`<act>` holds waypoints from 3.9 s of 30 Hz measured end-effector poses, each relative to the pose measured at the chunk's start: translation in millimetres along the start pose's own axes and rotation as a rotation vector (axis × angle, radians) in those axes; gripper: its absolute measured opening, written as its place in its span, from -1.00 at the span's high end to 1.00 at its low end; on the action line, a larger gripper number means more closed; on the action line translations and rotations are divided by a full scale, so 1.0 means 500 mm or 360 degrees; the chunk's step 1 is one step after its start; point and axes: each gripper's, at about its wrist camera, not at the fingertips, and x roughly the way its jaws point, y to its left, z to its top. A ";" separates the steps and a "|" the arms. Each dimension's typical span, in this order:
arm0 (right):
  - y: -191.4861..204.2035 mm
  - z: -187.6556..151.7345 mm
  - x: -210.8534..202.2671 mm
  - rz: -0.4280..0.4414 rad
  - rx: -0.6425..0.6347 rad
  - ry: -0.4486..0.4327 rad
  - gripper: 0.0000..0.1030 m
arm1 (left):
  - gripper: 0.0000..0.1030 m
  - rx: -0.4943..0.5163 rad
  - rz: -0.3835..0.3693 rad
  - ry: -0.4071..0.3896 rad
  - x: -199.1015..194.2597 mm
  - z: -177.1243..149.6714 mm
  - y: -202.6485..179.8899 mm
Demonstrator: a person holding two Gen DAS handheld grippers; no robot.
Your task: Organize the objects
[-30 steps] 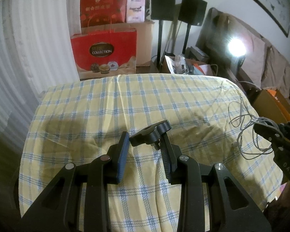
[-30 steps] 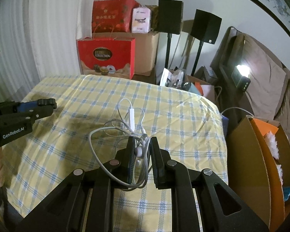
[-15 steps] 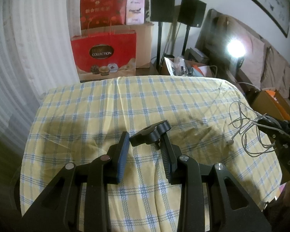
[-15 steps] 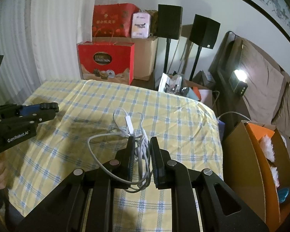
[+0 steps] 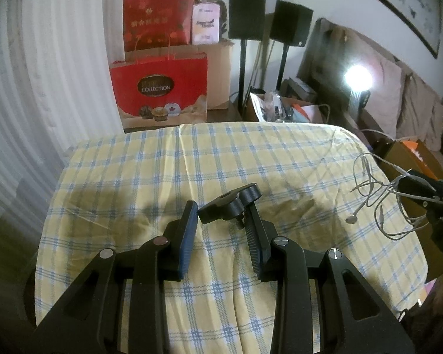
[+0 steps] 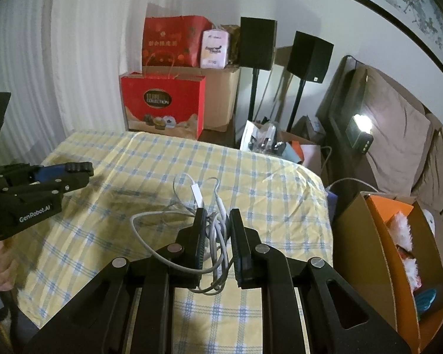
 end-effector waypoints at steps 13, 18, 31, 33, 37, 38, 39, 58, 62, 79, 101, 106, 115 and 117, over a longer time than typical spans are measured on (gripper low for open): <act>0.000 0.012 -0.037 -0.0013 0.0002 -0.0058 0.72 | 0.42 0.0012 -0.0010 -0.0040 -0.029 0.008 -0.009; 0.004 0.020 -0.053 -0.0019 -0.0001 -0.0084 0.72 | 0.42 0.0019 -0.0016 -0.0060 -0.043 0.011 -0.013; 0.008 0.029 -0.096 -0.0035 -0.0001 -0.0145 0.72 | 0.42 0.0012 -0.0014 -0.0126 -0.085 0.022 -0.013; 0.008 0.029 -0.104 -0.0036 0.0000 -0.0157 0.72 | 0.42 0.0014 -0.0014 -0.0137 -0.093 0.024 -0.013; 0.005 0.033 -0.117 -0.0034 0.0006 -0.0179 0.72 | 0.42 0.0019 -0.0012 -0.0154 -0.105 0.025 -0.016; 0.004 0.032 -0.121 -0.0035 0.0008 -0.0186 0.72 | 0.42 0.0021 -0.0011 -0.0157 -0.108 0.026 -0.018; 0.003 0.033 -0.126 -0.0039 0.0013 -0.0198 0.72 | 0.42 0.0022 -0.0011 -0.0161 -0.111 0.026 -0.019; -0.038 0.025 -0.213 -0.0047 0.0123 -0.0436 0.72 | 0.42 0.0015 0.0035 -0.0246 -0.167 0.032 -0.035; -0.041 0.027 -0.238 -0.0049 0.0126 -0.0484 0.72 | 0.42 0.0008 0.0046 -0.0276 -0.189 0.033 -0.036; -0.078 0.020 -0.334 -0.0111 0.0124 -0.0589 0.71 | 0.42 0.0014 0.0066 -0.0362 -0.262 0.043 -0.051; -0.124 -0.025 -0.374 -0.0208 0.0036 -0.0572 0.71 | 0.42 0.0125 0.0039 -0.0360 -0.276 0.037 -0.137; -0.135 -0.033 -0.367 -0.0213 0.0017 -0.0558 0.71 | 0.42 0.0152 0.0038 -0.0361 -0.275 0.038 -0.160; -0.173 -0.063 -0.356 -0.0175 0.0103 -0.0569 0.71 | 0.42 0.0201 0.0040 -0.0344 -0.265 0.039 -0.199; -0.184 -0.070 -0.349 -0.0172 0.0120 -0.0557 0.72 | 0.42 0.0215 0.0045 -0.0346 -0.264 0.038 -0.210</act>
